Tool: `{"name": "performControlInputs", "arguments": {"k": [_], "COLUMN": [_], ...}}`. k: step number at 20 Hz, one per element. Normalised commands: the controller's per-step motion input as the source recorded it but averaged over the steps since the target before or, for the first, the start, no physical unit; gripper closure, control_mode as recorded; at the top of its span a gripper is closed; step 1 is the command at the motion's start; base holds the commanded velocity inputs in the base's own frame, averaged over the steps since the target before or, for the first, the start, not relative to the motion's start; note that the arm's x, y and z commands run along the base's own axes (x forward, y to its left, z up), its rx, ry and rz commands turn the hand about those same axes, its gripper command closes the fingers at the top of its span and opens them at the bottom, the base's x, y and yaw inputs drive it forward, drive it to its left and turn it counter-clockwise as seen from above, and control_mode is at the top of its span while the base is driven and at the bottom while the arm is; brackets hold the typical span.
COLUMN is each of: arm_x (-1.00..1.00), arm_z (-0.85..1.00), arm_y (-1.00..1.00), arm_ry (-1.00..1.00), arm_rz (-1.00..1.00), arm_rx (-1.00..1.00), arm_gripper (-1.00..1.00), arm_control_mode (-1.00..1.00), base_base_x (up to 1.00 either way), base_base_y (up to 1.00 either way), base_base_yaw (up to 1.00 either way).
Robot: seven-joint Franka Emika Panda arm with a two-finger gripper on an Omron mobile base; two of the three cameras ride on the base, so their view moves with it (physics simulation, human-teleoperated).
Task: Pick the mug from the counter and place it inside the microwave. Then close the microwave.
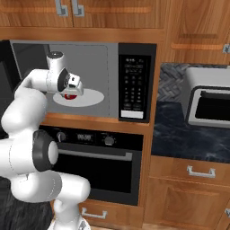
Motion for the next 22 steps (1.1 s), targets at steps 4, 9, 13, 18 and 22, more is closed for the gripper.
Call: {"name": "performControlInputs", "arguments": {"k": [4, 9, 13, 18, 22], "arm_x": [0.28, 0.26, 0.28, 0.38, 0.33], "arm_z": [-0.31, -0.33, -0.21, -0.03, 0.00], "arm_y": [0.00, 0.00, 0.00, 0.00, 0.00], "arm_ry": [0.00, 0.00, 0.00, 0.00, 0.00], "arm_rz": [0.00, 0.00, 0.00, 0.01, 0.06], "arm_rx": [0.00, 0.00, 0.00, 0.00, 0.00], "arm_gripper": [1.00, 1.00, 1.00, 1.00, 1.00], "arm_control_mode": [-1.00, -1.00, -1.00, -1.00, -1.00], "base_base_x": [0.00, 0.00, 0.00, 0.00, 0.00], "base_base_y": [0.00, 0.00, 0.00, 0.00, 0.00], "base_base_yaw": [0.00, 0.00, 0.00, 0.00, 0.00]}}
